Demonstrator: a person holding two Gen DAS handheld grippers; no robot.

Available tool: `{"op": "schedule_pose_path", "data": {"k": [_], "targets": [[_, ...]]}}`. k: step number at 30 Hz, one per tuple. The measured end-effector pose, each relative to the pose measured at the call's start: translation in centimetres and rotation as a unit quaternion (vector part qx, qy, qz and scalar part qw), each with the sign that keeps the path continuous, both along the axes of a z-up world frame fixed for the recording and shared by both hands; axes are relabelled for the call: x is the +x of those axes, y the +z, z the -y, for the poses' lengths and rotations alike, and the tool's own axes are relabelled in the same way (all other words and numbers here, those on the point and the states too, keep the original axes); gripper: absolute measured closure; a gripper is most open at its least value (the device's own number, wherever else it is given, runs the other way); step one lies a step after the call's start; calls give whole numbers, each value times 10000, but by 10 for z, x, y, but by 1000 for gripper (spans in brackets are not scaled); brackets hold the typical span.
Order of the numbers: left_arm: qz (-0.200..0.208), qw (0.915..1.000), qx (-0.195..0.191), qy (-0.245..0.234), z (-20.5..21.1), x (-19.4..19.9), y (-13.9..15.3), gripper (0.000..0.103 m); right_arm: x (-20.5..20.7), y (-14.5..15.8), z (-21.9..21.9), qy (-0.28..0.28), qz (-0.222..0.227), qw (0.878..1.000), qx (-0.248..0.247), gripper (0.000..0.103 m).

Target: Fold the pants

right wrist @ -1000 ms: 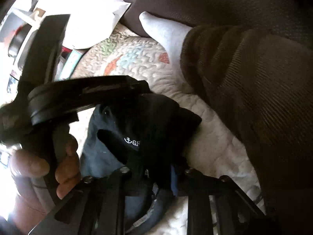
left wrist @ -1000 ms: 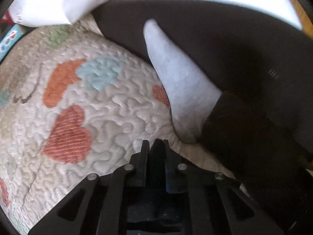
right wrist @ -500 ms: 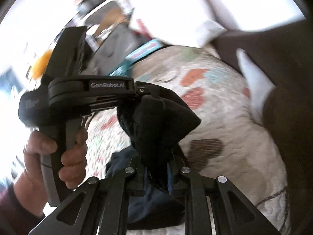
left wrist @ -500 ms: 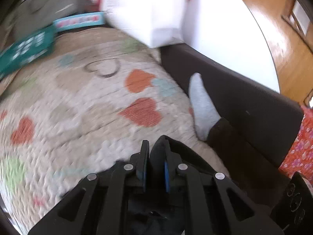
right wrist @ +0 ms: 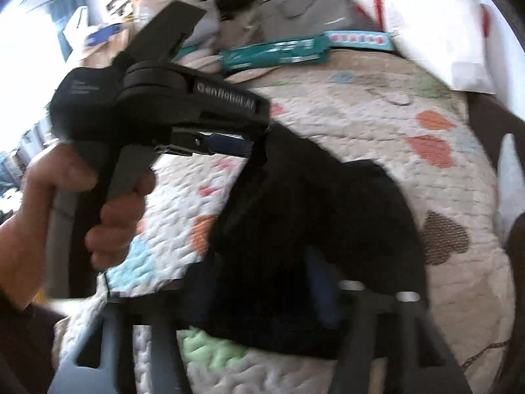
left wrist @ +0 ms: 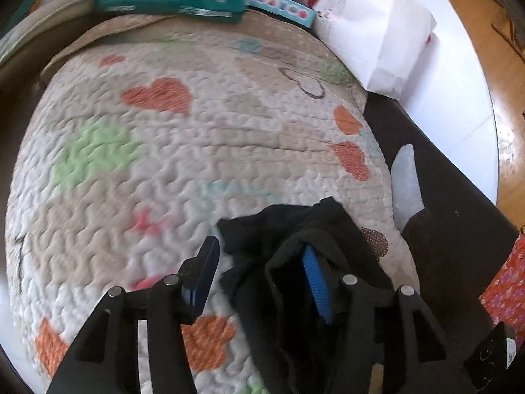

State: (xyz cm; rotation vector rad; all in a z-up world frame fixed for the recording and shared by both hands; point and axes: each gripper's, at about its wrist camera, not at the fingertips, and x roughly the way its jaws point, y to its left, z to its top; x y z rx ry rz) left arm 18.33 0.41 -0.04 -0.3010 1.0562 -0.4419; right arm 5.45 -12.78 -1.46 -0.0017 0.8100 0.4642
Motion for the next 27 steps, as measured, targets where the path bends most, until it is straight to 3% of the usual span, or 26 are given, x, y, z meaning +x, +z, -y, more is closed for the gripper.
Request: {"op": "schedule_pose_path", "data": {"k": [4,8,10,13,17,20,23,27], "targets": [[-27,9996,263,133,-17,-17,-6,50,-16,2,-11,399,-64,9990,-179,32],[-249,9971,603,402,-40,-25,-22,48,-20,12,5,348,-180,9992,31,32],[-408,9943,614,776,-59,-23,-26,49,-20,17,17,184,-228,9994,174,32],[-345,9917,107,1234,-81,-35,-8,49,-13,32,46,-189,-208,9985,476,32],[92,9932,21,1158,-55,-49,34,49,1,49,80,-906,-11,9950,430,32],[177,9942,125,1051,-20,-43,43,48,16,50,100,-1530,-8,9881,179,32],[175,9906,939,982,22,-33,33,48,24,39,118,-1892,-180,9814,266,32],[142,9652,2398,1033,45,-36,0,48,25,21,129,-2002,-447,9781,348,32]]}}
